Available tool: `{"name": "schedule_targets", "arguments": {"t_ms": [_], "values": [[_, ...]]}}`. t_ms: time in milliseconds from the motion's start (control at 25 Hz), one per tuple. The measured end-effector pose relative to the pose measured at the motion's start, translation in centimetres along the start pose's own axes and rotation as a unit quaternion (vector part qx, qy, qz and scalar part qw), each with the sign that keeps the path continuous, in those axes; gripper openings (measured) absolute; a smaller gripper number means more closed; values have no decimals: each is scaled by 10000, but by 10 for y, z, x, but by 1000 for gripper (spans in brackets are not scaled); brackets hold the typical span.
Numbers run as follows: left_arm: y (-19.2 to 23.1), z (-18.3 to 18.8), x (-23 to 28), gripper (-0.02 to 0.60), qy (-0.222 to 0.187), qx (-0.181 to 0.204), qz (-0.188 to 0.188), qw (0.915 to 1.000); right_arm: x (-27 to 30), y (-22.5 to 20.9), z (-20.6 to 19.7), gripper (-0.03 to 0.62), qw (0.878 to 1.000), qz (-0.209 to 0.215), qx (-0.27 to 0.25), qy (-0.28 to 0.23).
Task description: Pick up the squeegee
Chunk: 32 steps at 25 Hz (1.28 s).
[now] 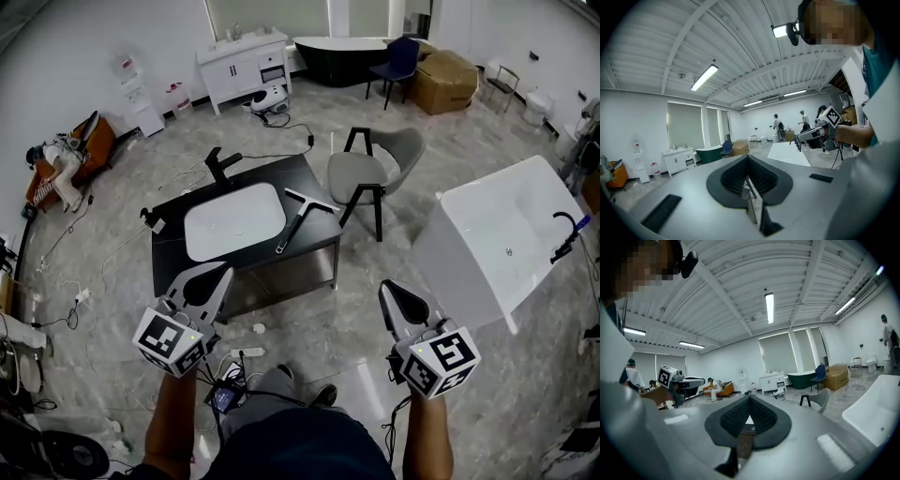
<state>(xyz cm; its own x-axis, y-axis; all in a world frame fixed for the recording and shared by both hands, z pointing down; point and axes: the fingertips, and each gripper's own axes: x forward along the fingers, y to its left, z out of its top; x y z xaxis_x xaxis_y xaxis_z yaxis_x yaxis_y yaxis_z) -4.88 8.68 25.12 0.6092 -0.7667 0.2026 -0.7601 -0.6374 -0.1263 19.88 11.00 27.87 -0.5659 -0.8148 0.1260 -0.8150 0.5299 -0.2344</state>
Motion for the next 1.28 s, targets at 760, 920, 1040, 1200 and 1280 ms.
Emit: {"name": "schedule_targets", "arguments": {"t_ms": [760, 920, 1040, 1200, 1280], "values": [[98, -10, 142, 5, -166, -216, -691, 9972, 99, -76, 27, 9, 9968, -783, -71, 173], [129, -7, 172, 5, -225, -197, -893, 9956, 135, -84, 35, 9, 9954, -920, -137, 213], [148, -13, 195, 6, -246, -241, -1072, 9936, 162, -92, 39, 9, 9944, -1012, -184, 245], [173, -21, 220, 6, -213, -269, -1235, 9918, 191, -104, 52, 9, 9929, -1129, -308, 214], [183, -23, 230, 6, -184, -311, -1249, 9915, 203, -111, 58, 9, 9927, -1145, -324, 205]]}}
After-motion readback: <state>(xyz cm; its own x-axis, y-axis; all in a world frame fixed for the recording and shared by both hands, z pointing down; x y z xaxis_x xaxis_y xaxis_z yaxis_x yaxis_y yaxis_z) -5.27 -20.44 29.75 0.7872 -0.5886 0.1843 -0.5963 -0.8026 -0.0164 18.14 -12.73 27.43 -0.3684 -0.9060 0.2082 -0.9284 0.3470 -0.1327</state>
